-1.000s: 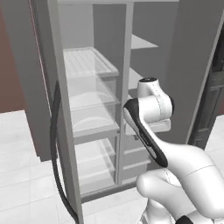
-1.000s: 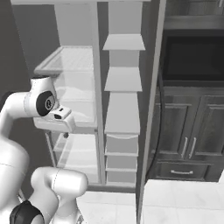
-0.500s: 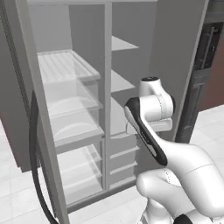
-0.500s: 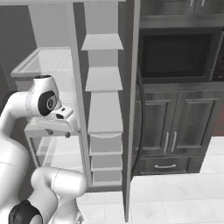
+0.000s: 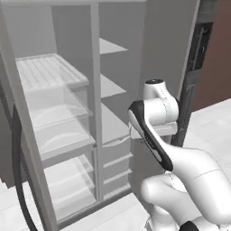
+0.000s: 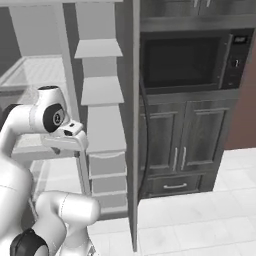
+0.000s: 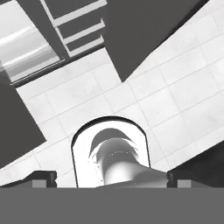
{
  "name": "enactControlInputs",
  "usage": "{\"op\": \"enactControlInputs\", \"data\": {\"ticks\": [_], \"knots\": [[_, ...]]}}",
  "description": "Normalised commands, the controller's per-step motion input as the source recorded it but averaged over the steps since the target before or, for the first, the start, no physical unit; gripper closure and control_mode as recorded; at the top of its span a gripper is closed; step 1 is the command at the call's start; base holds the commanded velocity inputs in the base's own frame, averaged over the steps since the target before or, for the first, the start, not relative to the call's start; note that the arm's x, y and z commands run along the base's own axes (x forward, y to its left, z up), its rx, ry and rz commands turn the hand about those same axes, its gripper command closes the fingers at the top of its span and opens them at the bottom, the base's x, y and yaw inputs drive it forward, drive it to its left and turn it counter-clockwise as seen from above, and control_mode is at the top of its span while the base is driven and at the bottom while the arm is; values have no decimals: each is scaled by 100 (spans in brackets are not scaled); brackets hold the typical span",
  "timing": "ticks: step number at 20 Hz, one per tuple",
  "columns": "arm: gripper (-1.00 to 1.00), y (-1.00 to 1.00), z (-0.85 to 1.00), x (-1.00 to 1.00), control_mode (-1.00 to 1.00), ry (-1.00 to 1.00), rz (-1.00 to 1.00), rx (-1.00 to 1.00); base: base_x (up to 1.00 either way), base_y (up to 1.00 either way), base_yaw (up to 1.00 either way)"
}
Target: Place one of the steaks on the plate and the other in the bowl. Then place the bowl in the fridge.
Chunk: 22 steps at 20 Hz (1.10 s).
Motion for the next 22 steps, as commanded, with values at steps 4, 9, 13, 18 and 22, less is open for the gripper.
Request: {"op": "enactControlInputs", "data": {"ticks": [4,9,13,18,22], "knots": [[-100,0,0,0,100,0,0,0,-32,0,-91],[-100,0,0,0,100,0,0,0,-66,1,-84],[-100,0,0,0,100,0,0,0,-84,0,-78],[-100,0,0,0,100,0,0,0,-55,0,-82],[-100,0,0,0,100,0,0,0,-10,-1,-92]]}}
